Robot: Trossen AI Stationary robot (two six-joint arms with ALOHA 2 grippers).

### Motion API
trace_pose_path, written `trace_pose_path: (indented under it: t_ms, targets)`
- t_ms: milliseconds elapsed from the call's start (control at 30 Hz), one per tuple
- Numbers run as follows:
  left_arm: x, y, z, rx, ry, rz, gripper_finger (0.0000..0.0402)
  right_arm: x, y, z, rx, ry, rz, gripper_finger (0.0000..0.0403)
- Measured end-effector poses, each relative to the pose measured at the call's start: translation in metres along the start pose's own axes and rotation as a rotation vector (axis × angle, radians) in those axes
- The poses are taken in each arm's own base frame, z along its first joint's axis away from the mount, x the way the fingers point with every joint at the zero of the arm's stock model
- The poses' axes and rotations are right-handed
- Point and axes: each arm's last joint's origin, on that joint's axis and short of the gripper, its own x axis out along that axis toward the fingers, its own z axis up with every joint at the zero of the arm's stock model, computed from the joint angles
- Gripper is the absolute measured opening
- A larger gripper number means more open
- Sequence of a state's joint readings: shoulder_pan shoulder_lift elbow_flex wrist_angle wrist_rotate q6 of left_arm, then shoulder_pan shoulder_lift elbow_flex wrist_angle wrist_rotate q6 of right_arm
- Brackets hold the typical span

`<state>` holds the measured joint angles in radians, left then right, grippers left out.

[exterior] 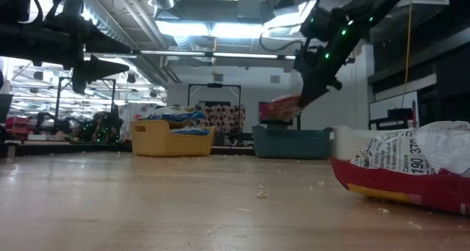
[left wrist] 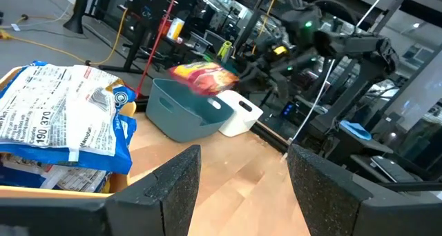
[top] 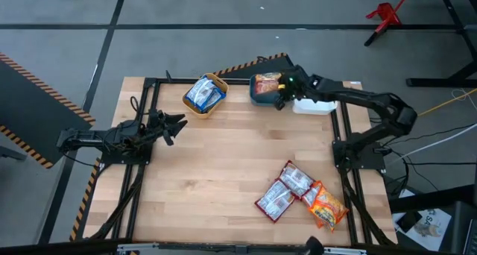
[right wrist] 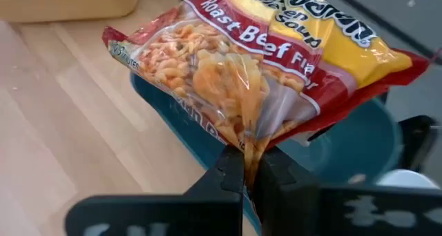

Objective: Sort Maruchan noodles
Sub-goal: Put the top right red noodle pack into the blue bin, then put the top red noodle pack into the blue bin

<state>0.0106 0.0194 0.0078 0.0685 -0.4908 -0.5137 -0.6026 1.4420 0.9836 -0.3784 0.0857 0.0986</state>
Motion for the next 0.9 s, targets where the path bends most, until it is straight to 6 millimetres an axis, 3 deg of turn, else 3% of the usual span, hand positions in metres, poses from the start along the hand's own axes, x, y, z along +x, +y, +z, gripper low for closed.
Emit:
trace_pose_path:
  t_ms: [267, 500, 600, 767, 900]
  targets:
    - [0.000, 0.000, 0.000, 0.011, 0.000, 0.000, 0.0212, 0.037, -0.005, -0.009, -0.012, 0.085, 0.015, 0.0000]
    - [0.000, 0.000, 0.000, 0.014, 0.000, 0.000, 0.0212, 0.057, -0.005, -0.018, -0.016, 0.154, 0.004, 0.0011]
    - [0.000, 0.000, 0.000, 0.014, 0.000, 0.000, 0.0212, 0.059, -0.005, -0.020, -0.018, 0.177, 0.003, 0.0042]
    - [0.000, 0.000, 0.000, 0.014, 0.000, 0.000, 0.0212, 0.058, -0.005, -0.020, -0.020, 0.192, 0.001, 0.0129]
    - [0.000, 0.000, 0.000, 0.014, 0.000, 0.000, 0.0212, 0.047, -0.004, -0.005, -0.055, 0.247, 0.002, 0.0187]
